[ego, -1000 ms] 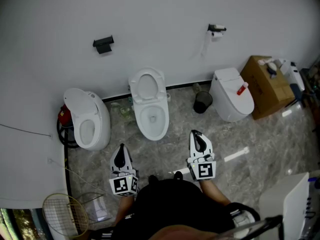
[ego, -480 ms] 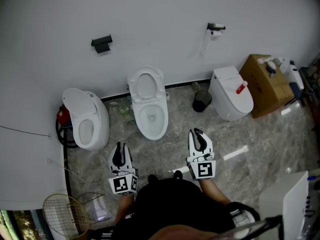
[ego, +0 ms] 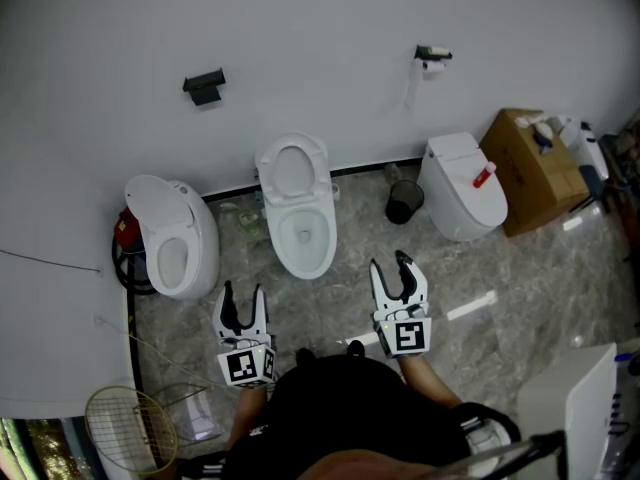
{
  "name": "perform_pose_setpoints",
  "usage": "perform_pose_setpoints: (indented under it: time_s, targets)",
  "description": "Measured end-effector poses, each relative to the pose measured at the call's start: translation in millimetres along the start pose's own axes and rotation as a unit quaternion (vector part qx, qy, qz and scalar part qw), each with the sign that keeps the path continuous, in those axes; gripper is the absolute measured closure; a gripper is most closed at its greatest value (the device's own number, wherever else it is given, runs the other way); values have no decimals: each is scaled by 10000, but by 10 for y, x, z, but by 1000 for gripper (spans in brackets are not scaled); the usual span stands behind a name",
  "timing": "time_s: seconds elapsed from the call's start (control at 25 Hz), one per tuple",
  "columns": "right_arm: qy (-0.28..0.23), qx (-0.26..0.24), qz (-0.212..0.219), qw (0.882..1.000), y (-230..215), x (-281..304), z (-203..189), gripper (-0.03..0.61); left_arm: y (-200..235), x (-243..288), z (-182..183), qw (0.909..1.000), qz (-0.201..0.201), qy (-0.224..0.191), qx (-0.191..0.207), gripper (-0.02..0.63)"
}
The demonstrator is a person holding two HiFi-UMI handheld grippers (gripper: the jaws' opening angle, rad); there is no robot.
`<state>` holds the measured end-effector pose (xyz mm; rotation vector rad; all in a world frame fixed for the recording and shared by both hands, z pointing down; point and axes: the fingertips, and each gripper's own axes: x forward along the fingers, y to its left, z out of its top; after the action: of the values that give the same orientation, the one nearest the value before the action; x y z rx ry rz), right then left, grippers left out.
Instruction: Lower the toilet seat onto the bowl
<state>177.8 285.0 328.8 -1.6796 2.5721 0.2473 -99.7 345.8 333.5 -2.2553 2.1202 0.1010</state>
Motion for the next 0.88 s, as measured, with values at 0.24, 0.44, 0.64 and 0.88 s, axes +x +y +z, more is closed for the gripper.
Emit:
perform_pose_setpoints:
  time_s: [0.24,0.44,0.64,0.88]
  targets:
    - [56,-18,65,10000,2,-10,-10,302,-3,-9,-14,9999,26,24,109,294]
    - [60,48,107,9999,32,-5,-6,239,2,-12,14,9996,68,105,246,217]
    - [119,13,218,9997,130,50,-21,183,36,-5,22,9994,29,115,331,137]
    - [56,-2,88,9999,236,58,21,166,147,-27,-8,9995,-97,137,285,99]
